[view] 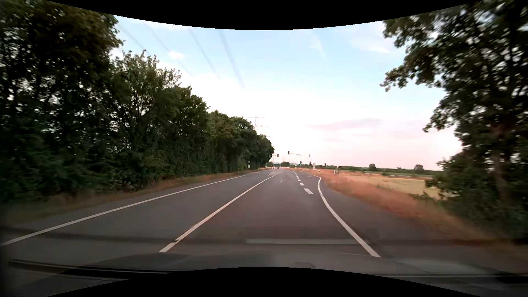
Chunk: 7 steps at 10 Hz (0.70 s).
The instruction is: Follow the waypoints while adhering to traffic rules and regulations
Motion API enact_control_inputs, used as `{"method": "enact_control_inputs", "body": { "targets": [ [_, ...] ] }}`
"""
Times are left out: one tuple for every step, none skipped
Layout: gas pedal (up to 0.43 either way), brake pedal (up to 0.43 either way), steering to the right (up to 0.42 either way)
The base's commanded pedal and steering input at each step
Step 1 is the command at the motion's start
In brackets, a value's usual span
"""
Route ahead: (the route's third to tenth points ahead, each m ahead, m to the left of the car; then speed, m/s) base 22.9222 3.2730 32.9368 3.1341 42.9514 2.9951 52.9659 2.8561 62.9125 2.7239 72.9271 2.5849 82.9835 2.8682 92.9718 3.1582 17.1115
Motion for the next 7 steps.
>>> {"method": "enact_control_inputs", "body": {
  "targets": [
    [0.020, 0.000, 0.006],
    [0.020, 0.000, 0.006],
    [0.020, 0.000, 0.006],
    [0.020, 0.000, 0.006],
    [0.020, 0.000, 0.005],
    [0.020, 0.000, 0.004],
    [0.020, 0.000, 0.004]
  ]
}}
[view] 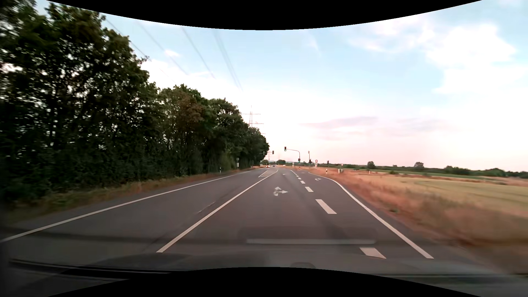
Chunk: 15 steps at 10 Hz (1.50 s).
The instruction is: Follow the waypoints while adhering to traffic rules and regulations
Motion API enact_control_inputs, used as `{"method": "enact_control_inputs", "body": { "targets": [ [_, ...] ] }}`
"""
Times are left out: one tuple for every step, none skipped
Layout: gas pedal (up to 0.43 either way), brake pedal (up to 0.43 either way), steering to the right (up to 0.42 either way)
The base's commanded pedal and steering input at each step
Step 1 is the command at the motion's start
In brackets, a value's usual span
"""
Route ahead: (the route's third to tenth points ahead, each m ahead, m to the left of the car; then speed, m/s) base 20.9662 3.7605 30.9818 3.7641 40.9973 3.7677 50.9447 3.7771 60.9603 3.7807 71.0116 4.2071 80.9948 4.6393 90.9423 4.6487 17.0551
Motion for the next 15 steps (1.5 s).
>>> {"method": "enact_control_inputs", "body": {
  "targets": [
    [0.020, 0.000, 0.003],
    [0.020, 0.000, 0.003],
    [0.020, 0.000, 0.003],
    [0.020, 0.000, 0.003],
    [0.020, 0.000, 0.003],
    [0.028, 0.000, 0.001],
    [0.039, 0.000, 0.000],
    [0.039, 0.000, 0.000],
    [0.039, 0.000, 0.000],
    [0.039, 0.000, 0.000],
    [0.039, 0.000, 0.000],
    [0.047, 0.000, 0.000],
    [0.047, 0.000, -0.001],
    [0.047, 0.000, -0.001],
    [0.047, 0.000, -0.002]
  ]
}}
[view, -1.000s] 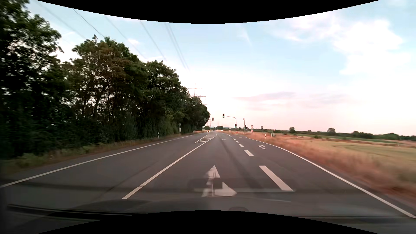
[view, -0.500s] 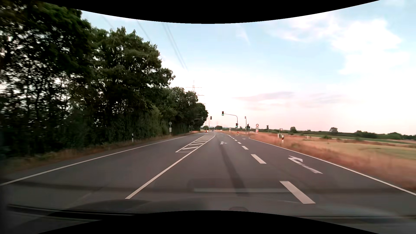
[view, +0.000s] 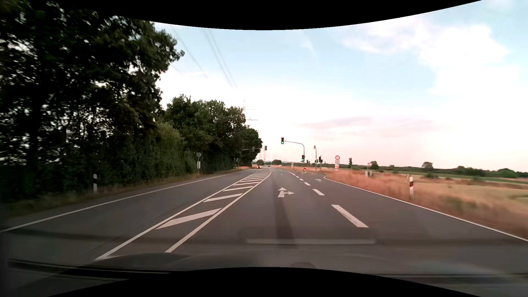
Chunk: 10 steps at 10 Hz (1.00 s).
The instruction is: Follow the waypoints while adhering to traffic rules and regulations
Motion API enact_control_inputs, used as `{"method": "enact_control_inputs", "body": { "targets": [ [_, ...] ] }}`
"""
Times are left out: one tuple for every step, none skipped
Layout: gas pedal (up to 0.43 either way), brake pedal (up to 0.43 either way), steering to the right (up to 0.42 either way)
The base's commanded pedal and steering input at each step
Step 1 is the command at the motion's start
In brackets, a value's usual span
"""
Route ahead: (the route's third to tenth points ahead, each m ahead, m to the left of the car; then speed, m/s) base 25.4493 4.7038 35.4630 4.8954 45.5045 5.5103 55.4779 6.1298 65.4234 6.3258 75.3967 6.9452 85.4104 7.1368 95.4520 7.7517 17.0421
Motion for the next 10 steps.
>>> {"method": "enact_control_inputs", "body": {
  "targets": [
    [0.047, 0.000, -0.001],
    [0.059, 0.000, -0.001],
    [0.059, 0.000, -0.001],
    [0.059, 0.000, -0.001],
    [0.059, 0.000, -0.001],
    [0.067, 0.000, -0.001],
    [0.067, 0.000, -0.001],
    [0.067, 0.000, -0.001],
    [0.067, 0.000, -0.001],
    [0.067, 0.000, -0.001]
  ]
}}
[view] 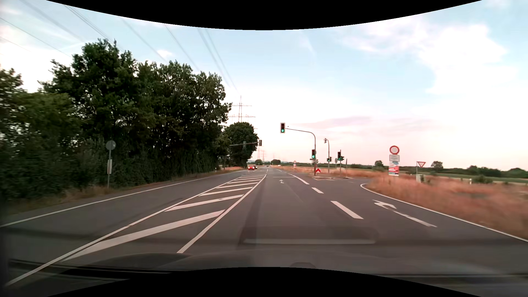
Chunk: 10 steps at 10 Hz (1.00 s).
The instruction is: Follow the waypoints while adhering to traffic rules and regulations
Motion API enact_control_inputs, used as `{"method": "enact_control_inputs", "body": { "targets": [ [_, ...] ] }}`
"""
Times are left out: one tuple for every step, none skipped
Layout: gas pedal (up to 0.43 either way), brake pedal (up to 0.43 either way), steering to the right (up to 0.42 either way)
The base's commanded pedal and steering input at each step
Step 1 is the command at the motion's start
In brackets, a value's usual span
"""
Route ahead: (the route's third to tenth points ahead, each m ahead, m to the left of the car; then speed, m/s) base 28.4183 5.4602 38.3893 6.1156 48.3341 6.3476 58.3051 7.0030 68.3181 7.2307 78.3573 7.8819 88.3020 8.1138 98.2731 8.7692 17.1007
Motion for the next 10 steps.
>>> {"method": "enact_control_inputs", "body": {
  "targets": [
    [0.079, 0.000, -0.001],
    [0.079, 0.000, -0.002],
    [0.079, 0.000, -0.002],
    [0.079, 0.000, -0.003],
    [0.079, 0.000, -0.004],
    [0.079, 0.000, -0.004],
    [0.079, 0.000, -0.006],
    [0.079, 0.000, -0.008],
    [0.079, 0.000, -0.009],
    [0.079, 0.000, -0.010]
  ]
}}
